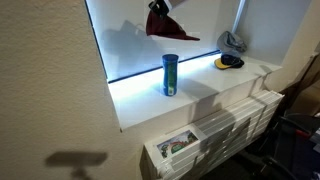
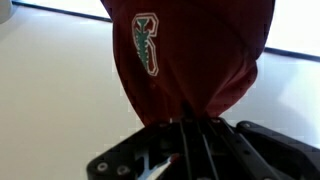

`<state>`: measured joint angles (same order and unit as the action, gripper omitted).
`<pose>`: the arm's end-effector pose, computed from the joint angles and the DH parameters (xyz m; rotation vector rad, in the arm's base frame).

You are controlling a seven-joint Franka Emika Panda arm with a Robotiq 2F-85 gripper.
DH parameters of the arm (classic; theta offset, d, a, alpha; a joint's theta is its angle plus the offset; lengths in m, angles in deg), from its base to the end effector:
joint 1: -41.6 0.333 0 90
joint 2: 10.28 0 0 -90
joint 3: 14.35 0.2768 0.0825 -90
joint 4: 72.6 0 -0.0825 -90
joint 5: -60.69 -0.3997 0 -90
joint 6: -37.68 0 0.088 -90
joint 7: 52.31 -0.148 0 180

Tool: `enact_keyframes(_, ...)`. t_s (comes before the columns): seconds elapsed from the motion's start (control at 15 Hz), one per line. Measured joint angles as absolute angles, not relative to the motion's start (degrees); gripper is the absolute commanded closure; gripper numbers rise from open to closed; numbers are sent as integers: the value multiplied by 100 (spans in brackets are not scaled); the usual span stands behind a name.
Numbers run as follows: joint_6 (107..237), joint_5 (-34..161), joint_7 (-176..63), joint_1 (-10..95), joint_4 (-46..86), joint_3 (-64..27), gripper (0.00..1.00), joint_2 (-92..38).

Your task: Get the maroon cap and put it on the blue canister

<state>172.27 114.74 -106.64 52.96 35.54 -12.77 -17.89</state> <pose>0.6446 0.1115 0.4016 2.5217 -0.1828 0.9001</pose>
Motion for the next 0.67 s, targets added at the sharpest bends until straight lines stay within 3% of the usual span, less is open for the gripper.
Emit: enact_keyframes(0.67,17237,10693,-10418,5321,4061,-872,98,-1713)
